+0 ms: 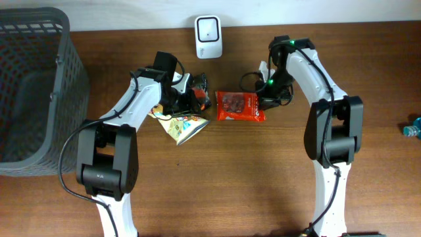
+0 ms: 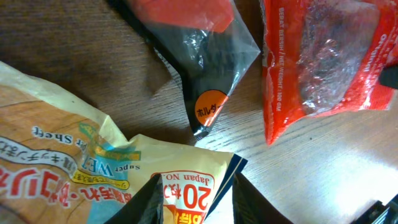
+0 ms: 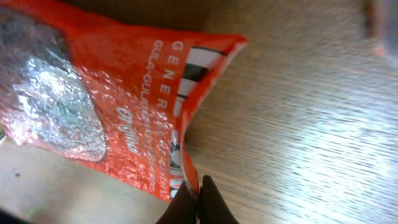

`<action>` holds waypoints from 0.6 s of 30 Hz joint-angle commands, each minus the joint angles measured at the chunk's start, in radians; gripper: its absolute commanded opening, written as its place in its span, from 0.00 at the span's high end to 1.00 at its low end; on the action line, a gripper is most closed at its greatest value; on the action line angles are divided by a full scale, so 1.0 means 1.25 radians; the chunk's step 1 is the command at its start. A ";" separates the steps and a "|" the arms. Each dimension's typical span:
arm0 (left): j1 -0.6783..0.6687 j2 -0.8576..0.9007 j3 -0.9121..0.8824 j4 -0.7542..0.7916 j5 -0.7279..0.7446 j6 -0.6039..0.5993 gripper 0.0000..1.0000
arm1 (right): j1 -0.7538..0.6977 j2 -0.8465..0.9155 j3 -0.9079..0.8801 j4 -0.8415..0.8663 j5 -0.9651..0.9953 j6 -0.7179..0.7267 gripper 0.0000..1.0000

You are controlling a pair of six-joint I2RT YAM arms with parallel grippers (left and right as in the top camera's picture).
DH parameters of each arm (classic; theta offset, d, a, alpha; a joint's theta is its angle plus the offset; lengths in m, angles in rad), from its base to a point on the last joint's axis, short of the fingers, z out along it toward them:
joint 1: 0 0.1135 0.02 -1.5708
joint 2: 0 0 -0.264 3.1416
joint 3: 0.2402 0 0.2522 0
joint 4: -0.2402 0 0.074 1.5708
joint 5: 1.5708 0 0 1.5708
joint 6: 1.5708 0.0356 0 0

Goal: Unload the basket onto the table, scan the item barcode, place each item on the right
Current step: 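Release the red bag onto the table and raise the right gripper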

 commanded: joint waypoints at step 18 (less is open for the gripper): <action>-0.104 0.036 0.012 0.109 0.092 -0.091 0.22 | -0.163 -0.223 0.060 -0.085 0.114 0.096 0.01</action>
